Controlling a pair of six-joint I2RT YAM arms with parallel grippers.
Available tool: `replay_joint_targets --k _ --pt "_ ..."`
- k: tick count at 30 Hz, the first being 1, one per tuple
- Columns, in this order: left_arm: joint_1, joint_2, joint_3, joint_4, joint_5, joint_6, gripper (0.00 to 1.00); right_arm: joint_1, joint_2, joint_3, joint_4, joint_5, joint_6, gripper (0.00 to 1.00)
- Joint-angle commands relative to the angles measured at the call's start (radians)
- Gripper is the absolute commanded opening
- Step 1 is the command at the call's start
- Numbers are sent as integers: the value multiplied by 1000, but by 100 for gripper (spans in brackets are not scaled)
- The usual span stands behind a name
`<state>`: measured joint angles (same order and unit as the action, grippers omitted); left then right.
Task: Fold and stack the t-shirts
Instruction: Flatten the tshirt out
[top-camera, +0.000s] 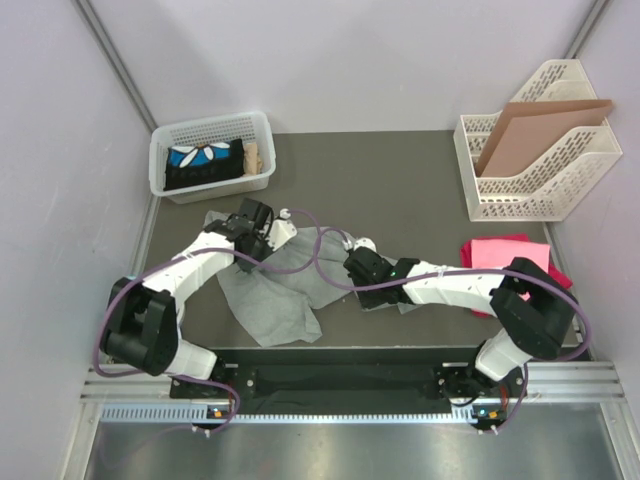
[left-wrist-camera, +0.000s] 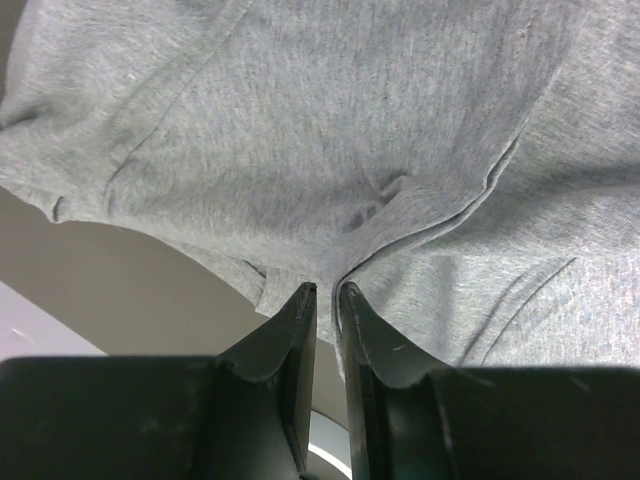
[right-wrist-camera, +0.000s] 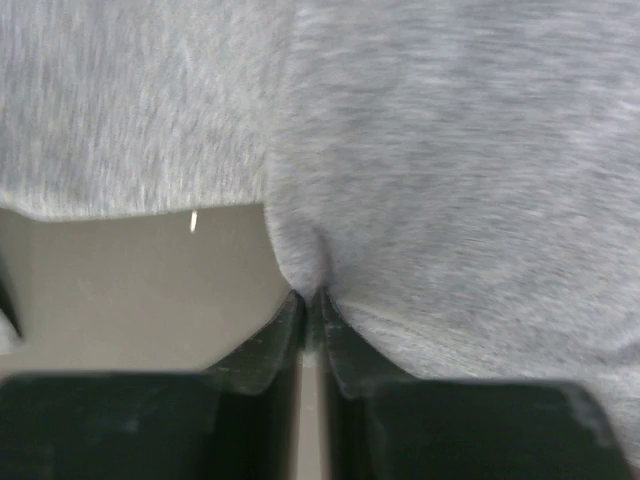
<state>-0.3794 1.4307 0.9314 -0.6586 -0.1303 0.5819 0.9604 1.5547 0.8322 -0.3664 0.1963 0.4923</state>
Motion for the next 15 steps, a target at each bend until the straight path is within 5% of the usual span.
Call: replay_joint_targets --k 1,15 --pt "7 -44 37 -3 -37 24 22 9 -19 27 -32 69 5 0" --pt "140 -223 348 -154 -65 116 23 80 -415 329 -520 249 31 0"
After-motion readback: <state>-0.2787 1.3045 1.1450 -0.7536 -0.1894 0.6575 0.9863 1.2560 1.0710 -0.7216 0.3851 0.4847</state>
